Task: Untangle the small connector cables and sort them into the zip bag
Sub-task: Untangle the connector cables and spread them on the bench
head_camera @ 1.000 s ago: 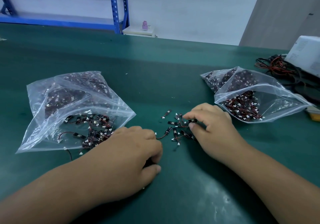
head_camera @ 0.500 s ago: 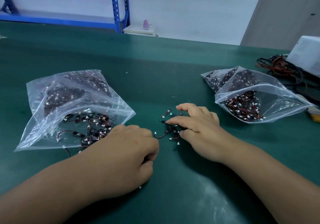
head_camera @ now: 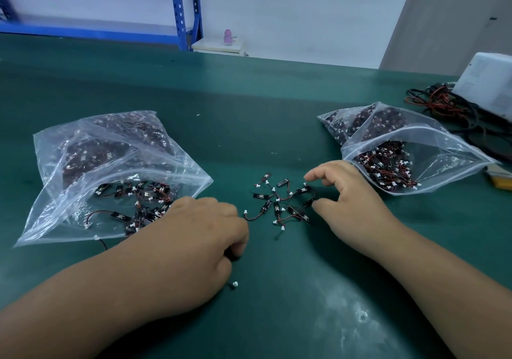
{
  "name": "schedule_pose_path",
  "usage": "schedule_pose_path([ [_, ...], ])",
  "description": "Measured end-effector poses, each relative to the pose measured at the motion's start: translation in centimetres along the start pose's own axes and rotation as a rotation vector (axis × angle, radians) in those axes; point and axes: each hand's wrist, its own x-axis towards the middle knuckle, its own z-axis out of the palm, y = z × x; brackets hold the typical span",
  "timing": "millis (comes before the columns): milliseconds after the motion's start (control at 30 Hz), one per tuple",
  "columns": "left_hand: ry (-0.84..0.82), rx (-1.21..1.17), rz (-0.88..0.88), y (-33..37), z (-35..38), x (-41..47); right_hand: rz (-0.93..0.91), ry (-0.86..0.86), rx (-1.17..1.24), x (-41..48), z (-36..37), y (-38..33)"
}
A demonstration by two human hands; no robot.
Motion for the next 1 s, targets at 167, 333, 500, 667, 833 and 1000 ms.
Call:
schedule_pose_path([
  [167, 0.008, 0.033, -0.012, -0.5, 0.2, 0.2, -0.016, -0.031, -0.045, -0.2, -0.2, 0.0],
  [333, 0.055, 0.027, -0.031, -0.8, 0.4, 0.2, -0.045, -0.027, -0.1, -0.3, 0.0, 0.0],
  [500, 0.084, -0.041, -0.047, -0.8, 0.3, 0.2, -0.062, -0.018, -0.096, -0.3, 0.2, 0.4],
  [667, 0.116, -0.08, -0.051, -1.0, 0.8, 0.8, -0.092, -0.039, -0.159, -0.3, 0.4, 0.3],
  [833, 0.047, -0.047, 0.005, -1.2, 1.1, 2.3, -0.107, -0.051, -0.163, -0.3, 0.5, 0.4],
  [1000, 0.016, -0.001, 0.02, -1.2, 1.5, 2.7, -0.119, -0.049, -0.183, -0.1, 0.8, 0.4],
])
